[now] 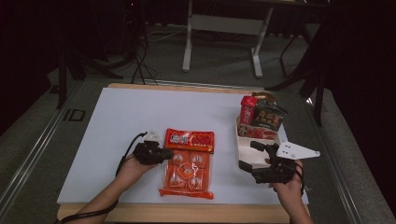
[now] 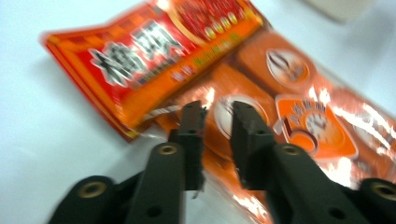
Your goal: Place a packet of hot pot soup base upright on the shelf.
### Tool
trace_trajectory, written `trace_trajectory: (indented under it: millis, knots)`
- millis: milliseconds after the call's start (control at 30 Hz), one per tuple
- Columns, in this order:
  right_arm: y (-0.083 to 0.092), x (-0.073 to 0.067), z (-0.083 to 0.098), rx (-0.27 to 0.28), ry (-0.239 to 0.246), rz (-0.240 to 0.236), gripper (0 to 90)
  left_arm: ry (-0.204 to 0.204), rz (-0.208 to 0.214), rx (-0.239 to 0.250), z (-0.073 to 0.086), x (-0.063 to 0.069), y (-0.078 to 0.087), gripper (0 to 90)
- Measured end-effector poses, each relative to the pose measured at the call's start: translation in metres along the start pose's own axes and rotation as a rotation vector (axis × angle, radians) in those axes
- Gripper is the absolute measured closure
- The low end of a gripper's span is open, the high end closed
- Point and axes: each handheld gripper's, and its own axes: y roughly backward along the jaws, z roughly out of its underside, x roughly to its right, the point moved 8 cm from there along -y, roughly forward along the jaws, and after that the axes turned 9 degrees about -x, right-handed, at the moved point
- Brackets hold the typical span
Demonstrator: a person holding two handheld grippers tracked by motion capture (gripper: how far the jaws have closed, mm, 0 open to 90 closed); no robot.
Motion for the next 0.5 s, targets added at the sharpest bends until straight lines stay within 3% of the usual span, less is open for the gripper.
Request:
trace_trajectory:
  millis: [33,100,133,233,267,367,500]
  knots:
    - [0.0,0.0,0.0,0.001,-0.001,-0.002,14.2,0.02,-0.007,0.019,-0.004,-0.007,0.004,59.9]
    - [0.0,0.0,0.0,0.001,0.003,0.003,14.2,0.039,-0.007,0.035,-0.008,-0.015,0.007,55.8]
    - [0.0,-0.001,-0.001,0.003,0.002,0.002,14.1,0.045,-0.013,0.036,-0.009,-0.017,0.008,49.6]
    - [0.0,-0.001,-0.001,0.005,0.001,0.002,14.0,0.049,-0.022,0.036,-0.011,-0.02,0.008,47.0]
    - [0.0,-0.001,-0.001,0.01,-0.002,0.002,13.4,0.075,-0.033,0.046,-0.014,-0.031,0.006,40.3]
    - [0.0,-0.001,-0.002,0.015,0.003,0.024,12.6,0.097,-0.026,0.055,-0.016,-0.038,0.003,37.4]
    - [-0.003,-0.005,-0.002,0.01,0.016,0.014,11.0,0.112,-0.029,0.056,-0.019,-0.05,-0.003,37.0]
